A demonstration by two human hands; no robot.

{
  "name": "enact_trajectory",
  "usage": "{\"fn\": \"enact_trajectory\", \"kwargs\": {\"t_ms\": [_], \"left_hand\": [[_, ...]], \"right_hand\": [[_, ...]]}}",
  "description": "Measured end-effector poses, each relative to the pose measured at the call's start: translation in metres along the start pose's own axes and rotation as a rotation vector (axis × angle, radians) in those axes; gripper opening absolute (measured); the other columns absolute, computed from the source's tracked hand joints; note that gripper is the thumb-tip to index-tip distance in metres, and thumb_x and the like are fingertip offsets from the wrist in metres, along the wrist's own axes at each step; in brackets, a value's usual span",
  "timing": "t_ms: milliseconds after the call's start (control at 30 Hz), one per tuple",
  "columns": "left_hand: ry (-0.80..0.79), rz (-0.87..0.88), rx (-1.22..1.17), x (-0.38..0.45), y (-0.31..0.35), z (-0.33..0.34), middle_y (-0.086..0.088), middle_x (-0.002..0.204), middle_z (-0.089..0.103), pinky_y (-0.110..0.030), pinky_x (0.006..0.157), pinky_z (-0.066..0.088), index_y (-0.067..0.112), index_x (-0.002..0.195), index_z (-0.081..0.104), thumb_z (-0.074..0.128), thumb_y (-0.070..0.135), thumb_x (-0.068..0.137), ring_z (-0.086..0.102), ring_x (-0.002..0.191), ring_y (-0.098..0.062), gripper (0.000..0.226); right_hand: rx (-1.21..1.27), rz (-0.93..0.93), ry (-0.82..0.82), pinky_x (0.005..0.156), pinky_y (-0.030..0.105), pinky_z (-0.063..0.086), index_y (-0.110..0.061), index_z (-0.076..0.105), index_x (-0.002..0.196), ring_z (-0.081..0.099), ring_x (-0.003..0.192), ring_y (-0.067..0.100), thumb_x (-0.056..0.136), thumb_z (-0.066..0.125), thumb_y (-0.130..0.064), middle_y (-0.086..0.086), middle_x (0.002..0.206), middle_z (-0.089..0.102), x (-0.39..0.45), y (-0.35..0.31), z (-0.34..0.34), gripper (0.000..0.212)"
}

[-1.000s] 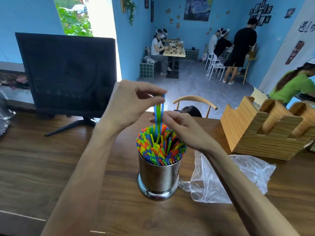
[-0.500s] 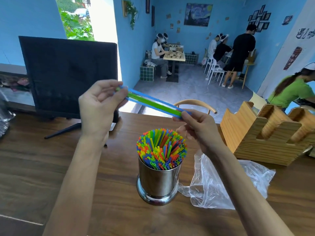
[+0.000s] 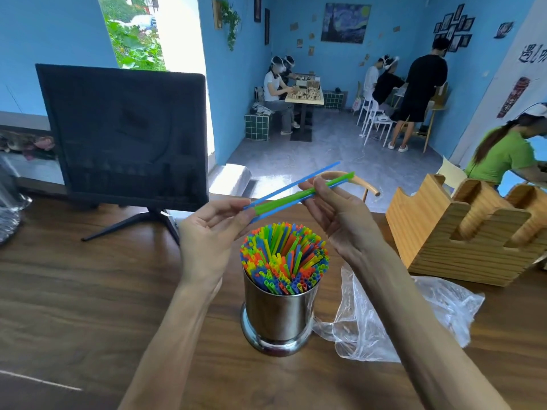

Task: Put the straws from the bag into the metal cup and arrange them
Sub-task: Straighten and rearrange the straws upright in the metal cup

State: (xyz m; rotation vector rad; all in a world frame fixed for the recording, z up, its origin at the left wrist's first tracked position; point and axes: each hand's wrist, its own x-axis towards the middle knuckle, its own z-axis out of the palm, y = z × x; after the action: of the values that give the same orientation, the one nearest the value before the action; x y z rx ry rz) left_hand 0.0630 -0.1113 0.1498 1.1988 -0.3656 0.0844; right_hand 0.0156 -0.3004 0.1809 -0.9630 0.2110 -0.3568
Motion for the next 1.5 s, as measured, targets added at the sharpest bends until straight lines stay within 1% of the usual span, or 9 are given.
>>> {"fn": "enact_trajectory", "kwargs": {"t_ms": [200,400,533,667,733,833,967,1200,1500], "left_hand": [[-0.104,-0.001,0.106,-0.005,-0.009,-0.005,0.003,0.083,0.078,-0.02,0.074,0.058,0.011,0.087,0.072,0.08,0.005,0.072,0.074,0.08,-0.01,0.018],[-0.316,0.036,0.399,0.003,-0.005,-0.02,0.01,0.106,0.076,-0.021,0.097,0.052,0.024,0.103,0.073,0.08,-0.002,0.082,0.069,0.106,-0.007,0.034],[-0.366,-0.02,0.352,0.005,-0.003,-0.016,0.005,0.114,0.073,-0.026,0.095,0.055,0.024,0.115,0.07,0.079,0.019,0.082,0.068,0.11,-0.012,0.034],[-0.362,-0.045,0.43,0.003,-0.008,-0.012,0.007,0.115,0.072,-0.02,0.092,0.055,0.026,0.118,0.068,0.073,0.013,0.092,0.068,0.109,-0.006,0.029],[-0.352,-0.053,0.423,0.003,-0.009,-0.013,0.005,0.115,0.071,-0.015,0.088,0.053,0.024,0.118,0.068,0.07,0.01,0.093,0.068,0.107,-0.005,0.029],[-0.378,-0.048,0.46,0.003,-0.009,-0.012,0.006,0.116,0.071,-0.015,0.089,0.052,0.025,0.119,0.068,0.069,0.009,0.094,0.067,0.108,-0.003,0.03],[-0.359,0.038,0.412,0.002,0.0,-0.003,0.007,0.114,0.072,-0.018,0.094,0.053,0.024,0.123,0.067,0.07,0.008,0.093,0.067,0.108,-0.002,0.034],[-0.288,0.208,0.525,0.001,0.008,0.015,0.012,0.094,0.078,-0.023,0.074,0.059,0.027,0.108,0.079,0.079,0.015,0.086,0.073,0.085,-0.004,0.025],[-0.328,0.121,0.572,0.005,-0.003,-0.003,0.01,0.091,0.079,-0.031,0.083,0.062,0.024,0.103,0.081,0.083,0.015,0.082,0.074,0.088,-0.006,0.023]], "right_hand": [[-0.167,0.019,-0.008,0.066,0.023,0.062,-0.011,0.071,0.101,0.077,0.078,0.013,0.097,0.065,-0.018,0.003,0.094,0.08,0.0,-0.008,0.006,0.011],[-0.483,-0.236,-0.03,0.069,0.032,0.064,-0.01,0.068,0.102,0.075,0.073,0.015,0.098,0.067,-0.016,0.004,0.088,0.08,-0.007,-0.021,0.011,0.007],[-0.457,-0.419,-0.013,0.065,0.032,0.062,-0.013,0.068,0.099,0.074,0.073,0.016,0.1,0.064,-0.014,0.001,0.084,0.078,-0.017,-0.025,0.018,0.004],[-0.557,-0.508,0.038,0.065,0.031,0.062,-0.015,0.069,0.097,0.075,0.076,0.017,0.1,0.066,-0.016,0.003,0.083,0.077,-0.018,-0.023,0.016,0.004],[-0.747,-0.48,0.011,0.065,0.029,0.062,-0.022,0.069,0.093,0.076,0.076,0.012,0.098,0.068,-0.019,0.001,0.082,0.077,-0.016,-0.015,0.01,0.006],[-1.118,-0.416,-0.105,0.073,0.043,0.063,-0.028,0.075,0.09,0.074,0.073,0.01,0.092,0.074,-0.031,-0.004,0.083,0.077,-0.011,0.01,0.0,0.004],[-1.404,-0.338,-0.192,0.078,0.04,0.058,-0.029,0.082,0.091,0.071,0.077,0.006,0.085,0.079,-0.044,-0.009,0.081,0.078,-0.015,0.028,-0.002,0.017],[-1.408,-0.224,-0.249,0.081,0.041,0.06,-0.024,0.083,0.089,0.074,0.079,0.007,0.081,0.083,-0.045,-0.003,0.083,0.079,-0.017,0.021,-0.001,0.023],[-1.239,-0.21,-0.269,0.081,0.045,0.059,-0.028,0.083,0.094,0.074,0.08,0.007,0.085,0.082,-0.036,-0.006,0.081,0.079,-0.02,0.021,-0.007,0.011]]}}
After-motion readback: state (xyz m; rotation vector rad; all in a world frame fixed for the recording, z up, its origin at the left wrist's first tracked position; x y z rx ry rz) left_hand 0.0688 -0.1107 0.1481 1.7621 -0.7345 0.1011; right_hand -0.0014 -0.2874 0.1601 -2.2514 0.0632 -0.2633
